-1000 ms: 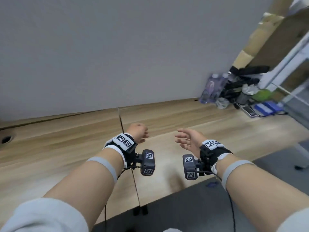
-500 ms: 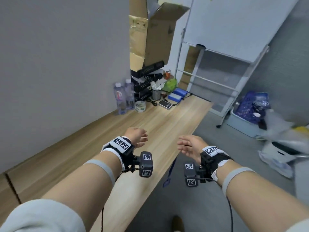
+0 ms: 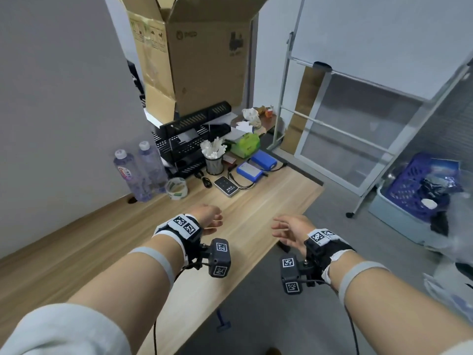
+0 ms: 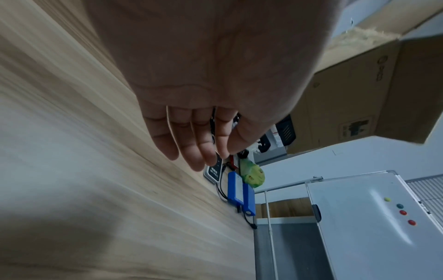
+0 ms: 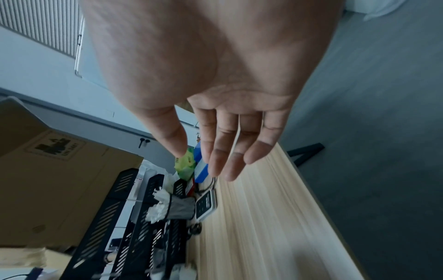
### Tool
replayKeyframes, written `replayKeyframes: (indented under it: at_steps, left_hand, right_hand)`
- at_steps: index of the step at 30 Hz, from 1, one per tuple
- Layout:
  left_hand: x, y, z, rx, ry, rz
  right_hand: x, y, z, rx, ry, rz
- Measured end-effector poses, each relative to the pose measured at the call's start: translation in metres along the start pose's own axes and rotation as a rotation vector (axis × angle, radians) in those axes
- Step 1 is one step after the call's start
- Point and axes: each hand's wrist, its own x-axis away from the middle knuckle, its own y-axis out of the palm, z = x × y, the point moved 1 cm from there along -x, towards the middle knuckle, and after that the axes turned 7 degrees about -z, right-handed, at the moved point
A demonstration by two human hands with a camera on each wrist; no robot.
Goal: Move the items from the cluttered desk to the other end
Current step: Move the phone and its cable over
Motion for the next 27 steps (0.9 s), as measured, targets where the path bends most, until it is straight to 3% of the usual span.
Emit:
replayKeyframes:
  at_steps: [5,17,22,27]
  left_hand:
    - [-0.043,0.029,0.031,0.021,-0.053,0.006]
    - [-0.189,0.024,0.056,0.126,-0.236,0.185]
    - [-0.304,0.008,0.003,0.038,-0.384,0.275]
    - [-0.266,0.028,0.052,-0.032,-0.435,0.373]
  right_hand:
    - [-0.059,-0.032,-0.042,0.088,0.037,-0.042]
    - [-0.199,-0.045,-0.112,0.341,0.064,-0.126]
    - [-0.252,-0.038,-0.127,0.543,0.079,-0.158]
    - [-0.287,-0.021,-0.135,0.745,0.051,-0.162]
